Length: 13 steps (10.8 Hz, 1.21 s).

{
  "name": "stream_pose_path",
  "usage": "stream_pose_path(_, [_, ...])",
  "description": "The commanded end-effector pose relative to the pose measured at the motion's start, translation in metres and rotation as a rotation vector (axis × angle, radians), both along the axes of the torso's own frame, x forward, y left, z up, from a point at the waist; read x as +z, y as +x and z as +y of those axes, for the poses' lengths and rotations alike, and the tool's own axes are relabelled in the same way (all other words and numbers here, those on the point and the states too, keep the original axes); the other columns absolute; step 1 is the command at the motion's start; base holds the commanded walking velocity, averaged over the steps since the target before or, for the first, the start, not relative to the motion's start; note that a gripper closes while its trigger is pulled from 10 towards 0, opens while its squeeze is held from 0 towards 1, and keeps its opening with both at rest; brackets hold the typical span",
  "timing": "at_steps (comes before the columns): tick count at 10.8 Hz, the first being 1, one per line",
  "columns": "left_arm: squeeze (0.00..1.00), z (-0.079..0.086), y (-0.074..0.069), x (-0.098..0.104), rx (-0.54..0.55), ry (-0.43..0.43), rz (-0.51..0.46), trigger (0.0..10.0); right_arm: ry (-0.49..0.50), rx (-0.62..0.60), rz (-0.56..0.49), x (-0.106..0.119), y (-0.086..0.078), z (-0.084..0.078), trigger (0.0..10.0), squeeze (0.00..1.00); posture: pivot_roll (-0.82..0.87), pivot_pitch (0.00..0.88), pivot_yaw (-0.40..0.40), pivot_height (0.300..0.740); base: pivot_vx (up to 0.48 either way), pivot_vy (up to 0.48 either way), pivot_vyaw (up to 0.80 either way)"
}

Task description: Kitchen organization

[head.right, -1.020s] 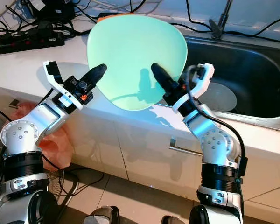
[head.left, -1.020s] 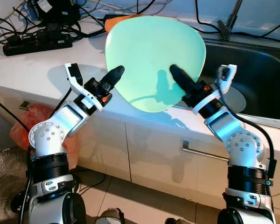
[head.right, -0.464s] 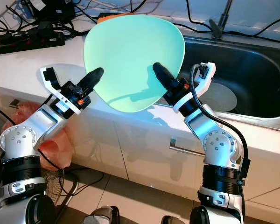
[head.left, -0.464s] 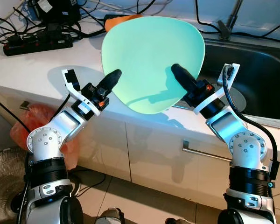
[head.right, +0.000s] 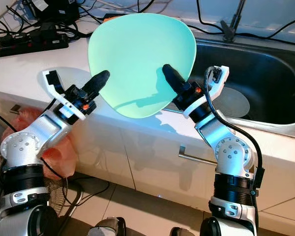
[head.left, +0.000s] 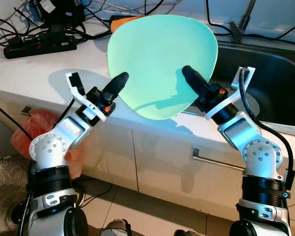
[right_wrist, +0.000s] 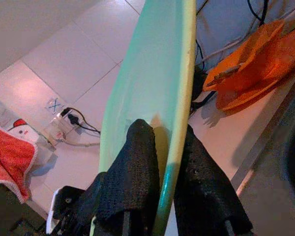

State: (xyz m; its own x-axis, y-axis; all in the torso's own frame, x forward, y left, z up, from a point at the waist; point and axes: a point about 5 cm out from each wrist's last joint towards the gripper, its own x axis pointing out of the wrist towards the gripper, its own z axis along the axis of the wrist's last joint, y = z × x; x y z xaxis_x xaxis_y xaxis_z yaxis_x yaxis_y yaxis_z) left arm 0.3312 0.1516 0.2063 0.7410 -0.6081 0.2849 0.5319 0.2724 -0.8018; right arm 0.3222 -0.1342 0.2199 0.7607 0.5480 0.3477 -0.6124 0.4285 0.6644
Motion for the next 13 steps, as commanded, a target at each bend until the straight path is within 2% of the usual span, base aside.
stream_pose_path(1, [1.00,-0.009,0.001,0.001,-0.011,0.088,0.011,10.0,-0.010,0.025,-0.058,0.013,-0.004,0.004,0.0,0.00,0.07,0.086,0.030,0.740,0.000,0.000,0.00])
stream_pose_path(3, [1.00,-0.017,0.001,0.003,-0.028,0.120,0.009,10.0,-0.009,-0.009,-0.048,0.013,-0.001,0.003,0.0,0.00,0.07,0.086,0.030,0.740,0.000,0.000,0.00])
stream_pose_path(4, [1.00,-0.017,0.002,0.001,-0.001,0.174,0.002,10.0,-0.004,-0.063,-0.030,0.013,0.003,-0.001,0.0,0.00,0.08,0.087,0.035,0.740,0.000,0.000,0.00])
stream_pose_path(7, [1.00,-0.017,0.005,0.001,0.035,0.213,0.006,10.0,-0.012,-0.159,0.004,0.011,0.011,-0.009,0.0,0.00,0.08,0.085,0.038,0.740,0.000,0.000,0.00])
stream_pose_path(10, [1.00,-0.019,0.002,0.003,0.013,0.247,-0.019,10.0,-0.004,-0.325,0.062,0.008,0.022,-0.027,0.0,0.00,0.08,0.086,0.037,0.740,0.000,0.000,0.00])
stream_pose_path(12, [1.00,-0.019,0.002,0.002,0.018,0.289,-0.026,10.0,-0.017,-0.520,0.130,0.000,0.033,-0.053,0.0,0.00,0.09,0.085,0.037,0.740,0.000,0.000,0.00])
stream_pose_path(13, [1.00,-0.019,0.002,0.002,0.019,0.298,-0.029,10.0,-0.023,-0.548,0.138,-0.002,0.034,-0.056,0.0,0.00,0.09,0.085,0.037,0.740,0.000,0.000,0.00])
